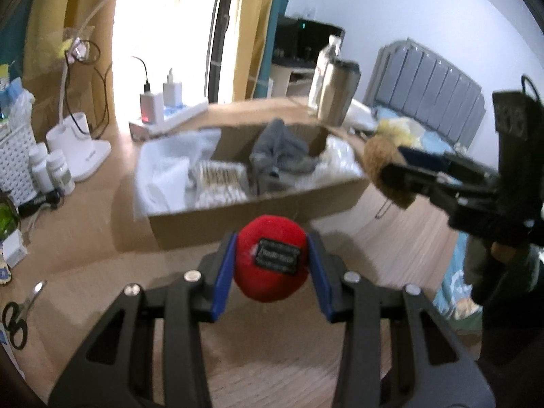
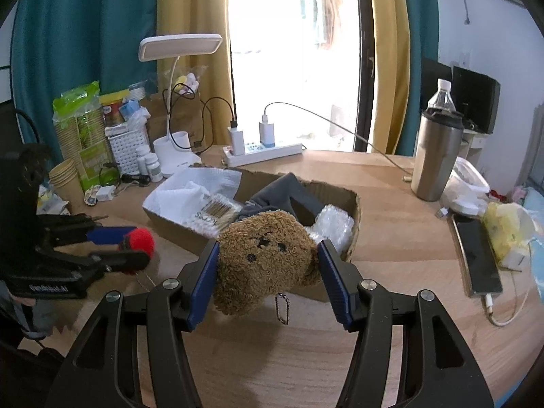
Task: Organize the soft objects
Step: 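Carry the teddy bear with the right tool while the left tool carries the tape measure over the box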
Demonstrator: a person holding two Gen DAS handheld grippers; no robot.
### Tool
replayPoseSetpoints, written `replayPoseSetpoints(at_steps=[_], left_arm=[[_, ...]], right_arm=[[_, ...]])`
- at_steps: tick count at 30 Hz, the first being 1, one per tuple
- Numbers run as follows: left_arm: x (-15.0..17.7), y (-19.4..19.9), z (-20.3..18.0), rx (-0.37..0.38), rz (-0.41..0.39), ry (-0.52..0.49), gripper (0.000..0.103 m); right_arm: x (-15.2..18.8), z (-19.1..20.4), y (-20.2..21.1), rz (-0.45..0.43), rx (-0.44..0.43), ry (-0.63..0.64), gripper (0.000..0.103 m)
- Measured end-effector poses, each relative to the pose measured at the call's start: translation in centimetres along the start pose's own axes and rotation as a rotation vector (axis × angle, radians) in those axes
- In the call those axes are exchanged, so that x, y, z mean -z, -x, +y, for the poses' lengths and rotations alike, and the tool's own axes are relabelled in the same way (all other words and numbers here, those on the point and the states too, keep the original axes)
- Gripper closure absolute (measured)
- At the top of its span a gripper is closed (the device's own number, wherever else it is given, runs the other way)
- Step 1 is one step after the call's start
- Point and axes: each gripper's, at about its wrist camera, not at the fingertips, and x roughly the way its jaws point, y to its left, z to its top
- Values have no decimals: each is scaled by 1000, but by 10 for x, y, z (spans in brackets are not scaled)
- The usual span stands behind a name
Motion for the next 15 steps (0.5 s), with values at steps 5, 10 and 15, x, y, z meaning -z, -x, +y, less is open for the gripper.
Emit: replayPoseSetpoints(at_steps=[5, 10, 15], left_arm=[[-12, 12, 8, 15, -55, 11, 61], [-18, 20, 15, 25, -84, 14, 60], [-22, 24, 23, 24, -104, 21, 60]], right_arm=[[-8, 0, -3, 0, 18, 11, 42], [-17, 2, -8, -5, 25, 22, 42], [-25, 2, -15, -4, 28, 32, 42]])
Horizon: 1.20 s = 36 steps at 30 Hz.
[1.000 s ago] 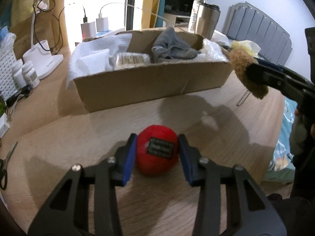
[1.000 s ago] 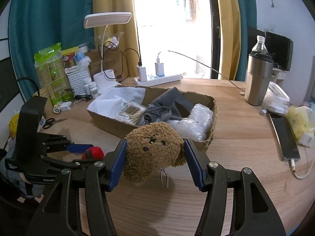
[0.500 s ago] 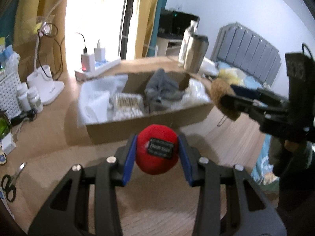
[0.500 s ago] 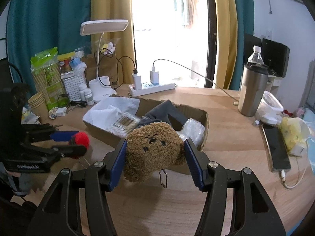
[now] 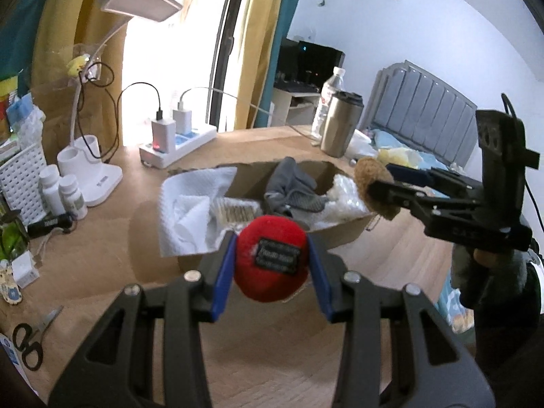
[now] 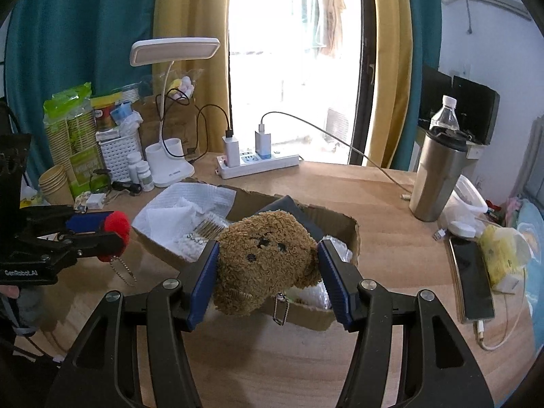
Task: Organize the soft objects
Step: 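Carry the teddy bear with the right tool while the left tool carries the tape measure over the box, then lower the teddy bear into the box and open the right tool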
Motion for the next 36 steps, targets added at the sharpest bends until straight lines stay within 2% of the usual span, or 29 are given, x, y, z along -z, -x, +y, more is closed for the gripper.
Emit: replayPoseSetpoints(at_steps=[13, 30, 36], left_arm=[[-16, 9, 12, -28, -104, 39, 60], [-28, -18, 14, -42, -71, 42, 60], [-28, -24, 13, -42, -59, 38, 60]], right_arm=[[-16, -15, -28, 4, -14, -1, 42], [-26, -50, -71, 25, 37, -64, 41], [-18, -53, -81, 48, 51, -69, 34]])
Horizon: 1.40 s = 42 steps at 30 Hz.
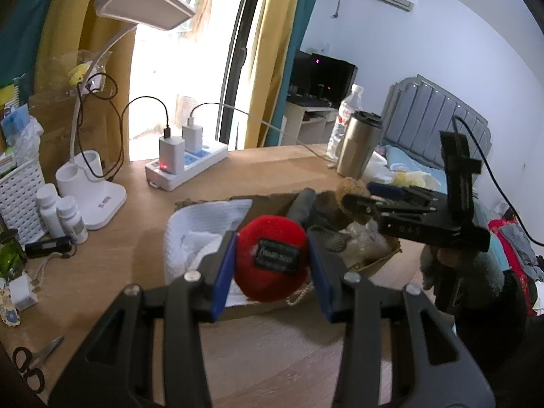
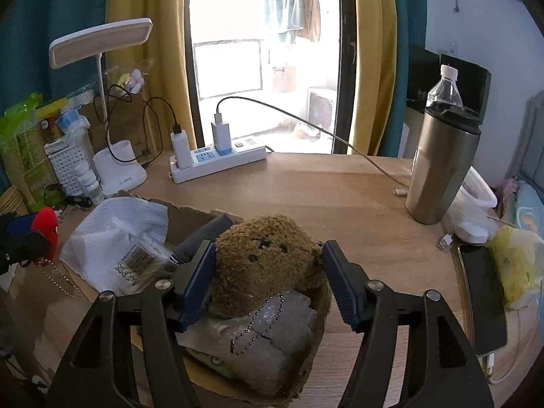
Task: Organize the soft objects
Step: 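Lower the teddy bear into the box and open the right tool, then lower the red tape measure into the box and open the left tool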
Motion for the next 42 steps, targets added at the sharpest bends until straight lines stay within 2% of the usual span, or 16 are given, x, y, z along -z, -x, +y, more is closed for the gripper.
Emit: replayPoseSetpoints(at_steps=[3, 12, 23, 32, 42], left_arm=[[0, -3, -1, 2, 5, -1, 60], [1, -5, -4, 9, 5, -3, 60], [1, -5, -5, 3, 5, -6, 60], [-2, -26, -9, -5, 40, -18, 60], [-6, -61, -29, 16, 84, -35, 60]], right_arm=[[2, -1, 4, -6, 3, 2, 30], [4, -7, 9, -10, 19, -16, 29], [8, -16, -5, 19, 31, -28, 29], [15, -29, -33, 97, 10, -55, 27], [15, -38, -11, 31, -33, -58, 27]])
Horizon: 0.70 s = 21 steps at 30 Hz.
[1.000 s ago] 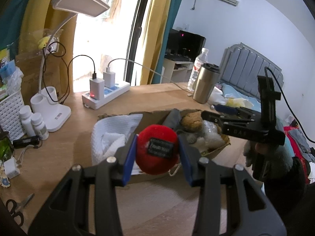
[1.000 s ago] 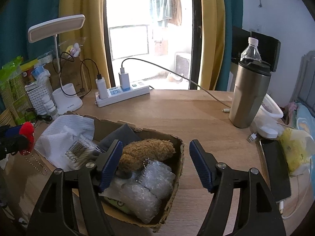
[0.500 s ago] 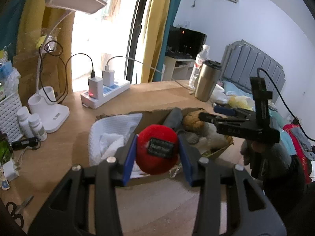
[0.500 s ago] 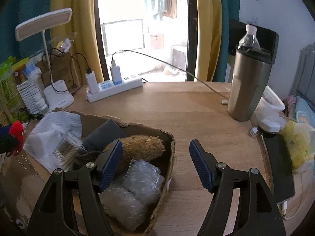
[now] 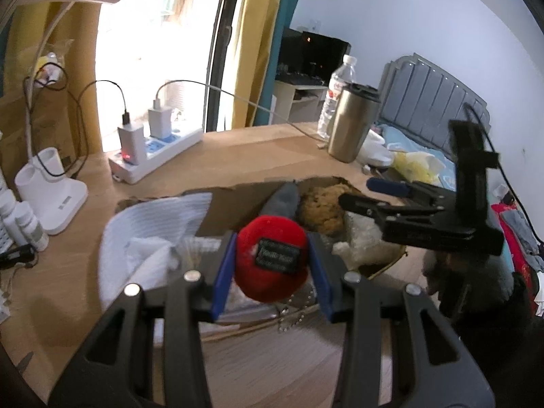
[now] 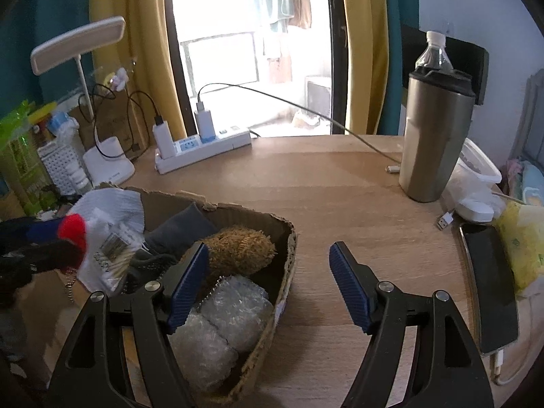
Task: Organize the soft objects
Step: 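Lower the red tape measure into the box and open the left tool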
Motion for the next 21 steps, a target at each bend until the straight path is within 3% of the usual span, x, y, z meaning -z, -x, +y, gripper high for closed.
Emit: replayPoseSetpoints(at_steps=[13, 16, 18, 21], left_arm=[[-3, -39, -19, 26, 65, -2, 59], [-2, -42, -21, 24, 71, -7, 47], [-3, -42, -22, 19, 72, -5, 34], [-3, -38, -21, 21, 67, 3, 29]], right_arm=[[7, -16, 18, -37, 10, -19, 27], [8, -15, 22, -39, 14, -19, 27], [9, -13, 25, -40, 16, -16, 27], [9, -9, 29, -43, 20, -11, 27]])
